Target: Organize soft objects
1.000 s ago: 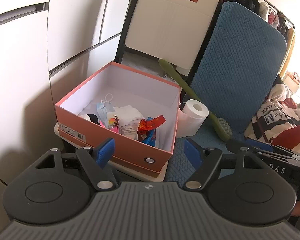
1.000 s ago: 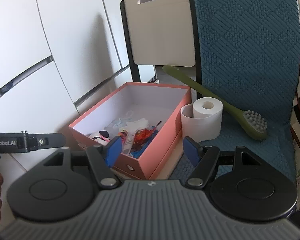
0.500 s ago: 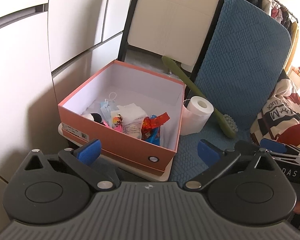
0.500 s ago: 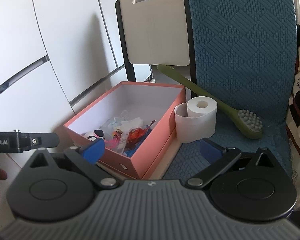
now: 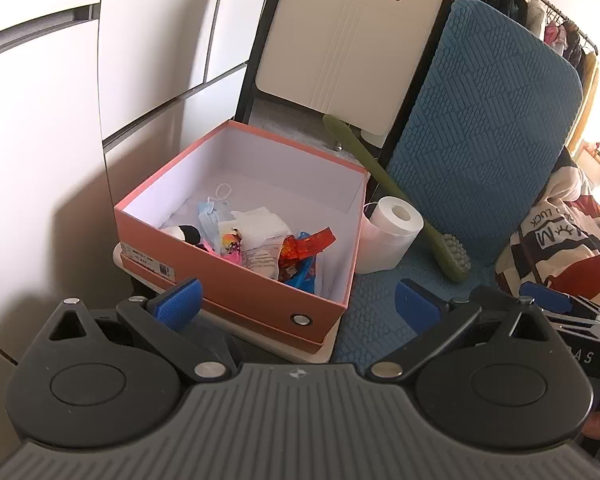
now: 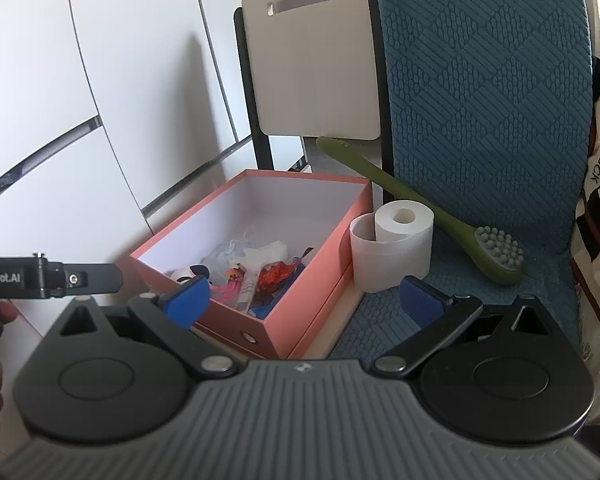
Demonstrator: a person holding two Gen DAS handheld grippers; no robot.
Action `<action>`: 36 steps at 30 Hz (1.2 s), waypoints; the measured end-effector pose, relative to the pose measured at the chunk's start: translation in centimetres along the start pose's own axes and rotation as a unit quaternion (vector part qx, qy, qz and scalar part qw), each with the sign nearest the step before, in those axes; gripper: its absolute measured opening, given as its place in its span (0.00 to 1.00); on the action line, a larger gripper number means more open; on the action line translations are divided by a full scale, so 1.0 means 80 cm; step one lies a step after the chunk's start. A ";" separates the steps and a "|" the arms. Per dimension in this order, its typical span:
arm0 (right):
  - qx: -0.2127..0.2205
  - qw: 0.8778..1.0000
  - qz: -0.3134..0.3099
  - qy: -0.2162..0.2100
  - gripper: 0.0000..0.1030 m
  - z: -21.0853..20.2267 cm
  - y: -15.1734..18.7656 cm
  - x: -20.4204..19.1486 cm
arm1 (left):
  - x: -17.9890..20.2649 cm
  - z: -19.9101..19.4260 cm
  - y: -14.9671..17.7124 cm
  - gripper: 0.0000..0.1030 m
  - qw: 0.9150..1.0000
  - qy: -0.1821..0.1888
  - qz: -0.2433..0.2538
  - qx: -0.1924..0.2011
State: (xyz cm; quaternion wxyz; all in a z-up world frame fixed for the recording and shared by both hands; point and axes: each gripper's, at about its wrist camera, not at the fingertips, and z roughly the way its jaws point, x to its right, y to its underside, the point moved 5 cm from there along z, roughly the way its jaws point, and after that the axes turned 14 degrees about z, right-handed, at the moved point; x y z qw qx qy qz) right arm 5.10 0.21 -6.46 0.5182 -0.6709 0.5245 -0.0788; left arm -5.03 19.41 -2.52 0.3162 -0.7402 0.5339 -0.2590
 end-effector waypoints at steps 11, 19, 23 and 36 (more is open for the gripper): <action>0.001 1.000 -0.005 0.004 1.00 -0.002 -0.003 -0.001 | -0.002 -0.003 -0.002 1.00 1.000 -0.002 -0.004 -0.003; 0.002 1.000 -0.006 0.001 1.00 -0.004 -0.003 -0.002 | 0.001 -0.005 -0.003 1.00 1.000 -0.002 -0.001 0.000; 0.002 1.000 -0.006 0.002 1.00 -0.004 -0.003 -0.002 | 0.001 -0.005 -0.003 1.00 1.000 0.000 -0.002 -0.002; 0.003 1.000 -0.005 0.001 1.00 -0.006 -0.004 -0.003 | 0.000 -0.004 -0.001 1.00 1.000 0.007 -0.007 0.000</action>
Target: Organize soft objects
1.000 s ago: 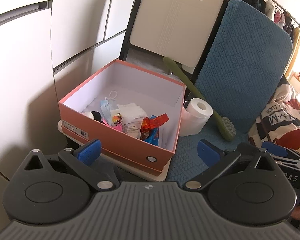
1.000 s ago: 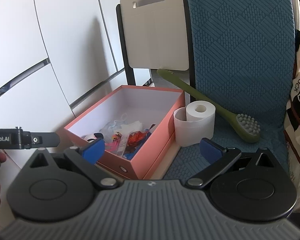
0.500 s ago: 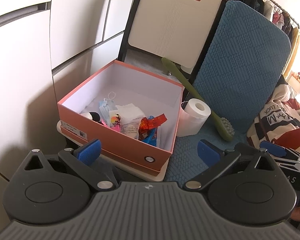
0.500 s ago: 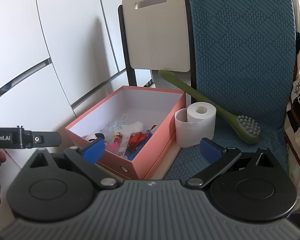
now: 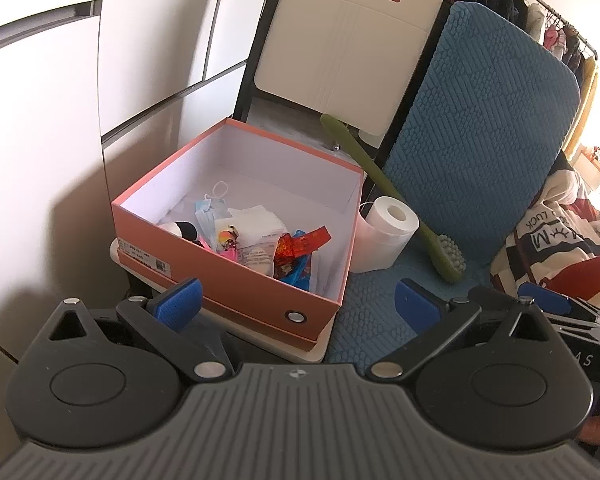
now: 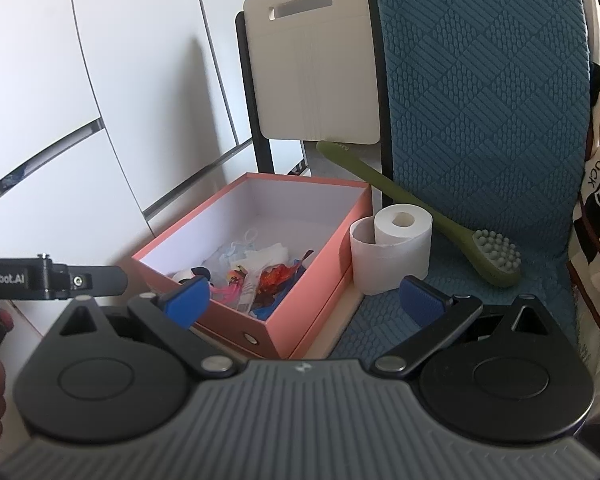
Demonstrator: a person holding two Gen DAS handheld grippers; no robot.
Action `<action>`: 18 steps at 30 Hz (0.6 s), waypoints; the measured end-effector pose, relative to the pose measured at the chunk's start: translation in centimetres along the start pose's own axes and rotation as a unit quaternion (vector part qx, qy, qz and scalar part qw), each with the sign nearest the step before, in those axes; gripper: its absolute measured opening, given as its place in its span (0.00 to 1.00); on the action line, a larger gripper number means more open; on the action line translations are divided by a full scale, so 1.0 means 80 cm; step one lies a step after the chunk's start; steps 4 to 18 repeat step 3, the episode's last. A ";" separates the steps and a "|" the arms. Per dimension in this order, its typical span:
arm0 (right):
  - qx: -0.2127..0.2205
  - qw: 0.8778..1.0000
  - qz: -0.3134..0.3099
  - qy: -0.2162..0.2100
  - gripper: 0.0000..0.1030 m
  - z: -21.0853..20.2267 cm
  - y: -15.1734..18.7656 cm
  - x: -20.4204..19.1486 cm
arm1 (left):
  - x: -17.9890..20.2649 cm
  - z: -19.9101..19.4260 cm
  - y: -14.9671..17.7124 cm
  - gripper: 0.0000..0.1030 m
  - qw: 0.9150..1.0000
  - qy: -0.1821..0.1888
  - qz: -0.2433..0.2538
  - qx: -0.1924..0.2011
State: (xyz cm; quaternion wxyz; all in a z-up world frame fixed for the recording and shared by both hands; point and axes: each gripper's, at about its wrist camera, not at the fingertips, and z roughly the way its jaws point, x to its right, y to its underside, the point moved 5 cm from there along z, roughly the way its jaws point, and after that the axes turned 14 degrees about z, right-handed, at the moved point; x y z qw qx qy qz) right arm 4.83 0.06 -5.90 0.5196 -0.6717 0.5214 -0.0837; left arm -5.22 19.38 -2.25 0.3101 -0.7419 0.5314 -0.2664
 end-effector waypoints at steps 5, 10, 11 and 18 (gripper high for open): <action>-0.001 1.000 -0.002 -0.001 1.00 0.000 0.001 -0.001 | -0.002 -0.001 0.000 1.00 1.000 0.000 -0.001 0.001; -0.001 1.000 -0.002 -0.001 1.00 0.000 0.001 -0.001 | -0.002 -0.001 0.000 1.00 1.000 0.000 -0.001 0.001; -0.001 1.000 -0.002 -0.001 1.00 0.000 0.001 -0.001 | -0.002 -0.001 0.000 1.00 1.000 0.000 -0.001 0.001; -0.001 1.000 -0.002 -0.001 1.00 0.000 0.001 -0.001 | -0.002 -0.001 0.000 1.00 1.000 0.000 -0.001 0.001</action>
